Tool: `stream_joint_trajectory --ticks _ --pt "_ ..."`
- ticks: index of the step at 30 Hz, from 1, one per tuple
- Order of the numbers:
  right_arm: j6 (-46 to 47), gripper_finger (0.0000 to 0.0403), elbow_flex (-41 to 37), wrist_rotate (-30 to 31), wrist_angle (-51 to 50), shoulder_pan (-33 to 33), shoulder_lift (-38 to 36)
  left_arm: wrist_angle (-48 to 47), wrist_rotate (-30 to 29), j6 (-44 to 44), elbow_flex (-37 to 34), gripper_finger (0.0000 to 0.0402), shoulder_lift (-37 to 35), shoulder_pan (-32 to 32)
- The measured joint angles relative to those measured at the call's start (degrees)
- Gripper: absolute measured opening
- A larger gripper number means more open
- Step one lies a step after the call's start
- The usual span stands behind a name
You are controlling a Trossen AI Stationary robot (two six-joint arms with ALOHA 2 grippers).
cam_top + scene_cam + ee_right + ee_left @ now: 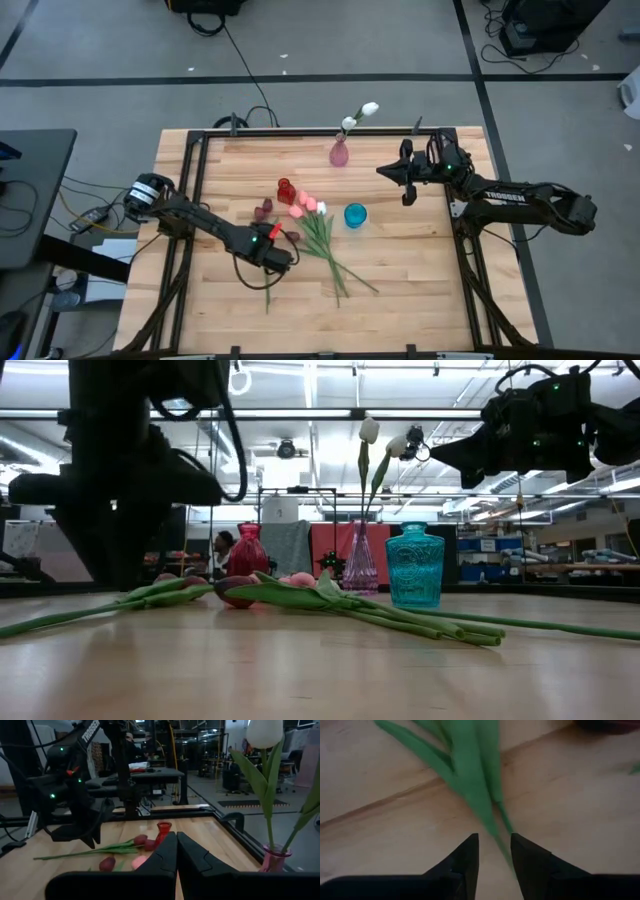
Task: Sort flowers into vase by color
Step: Put the red tulip into the red vase
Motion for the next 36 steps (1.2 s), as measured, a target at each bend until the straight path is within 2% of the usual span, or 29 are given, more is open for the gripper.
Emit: stream_joint_trajectory --ticks 12,20,25,29,32,36 --pt "-1.1 0.0013 0.0 0.0 0.7 0.0 0.0 8.2 -0.2 -1.5 -5.4 0.0115 -0.2 0.0" --pt "-1.1 0.0013 0.0 0.0 0.8 0.0 0.0 8.8 -1.7 -3.6 -5.1 0.0109 -0.1 0.0" --pt "-0.6 0.0013 0.0 0.0 2.1 0.0 0.0 10.7 -2.4 -3.6 -5.1 0.0081 0.5 0.0" --pt "0.4 0.0013 0.0 -0.2 2.9 0.0 0.0 11.4 -1.7 -2.3 -4.8 0.0026 1.3 0.0" --pt "0.1 0.0013 0.0 -0.6 2.9 0.0 0.0 8.8 -0.7 -1.7 -4.1 0.001 1.1 0.0" --pt "-1.0 0.0013 0.0 -0.7 2.8 0.0 0.0 -2.0 0.0 -0.8 -0.7 0.0008 1.1 0.4"
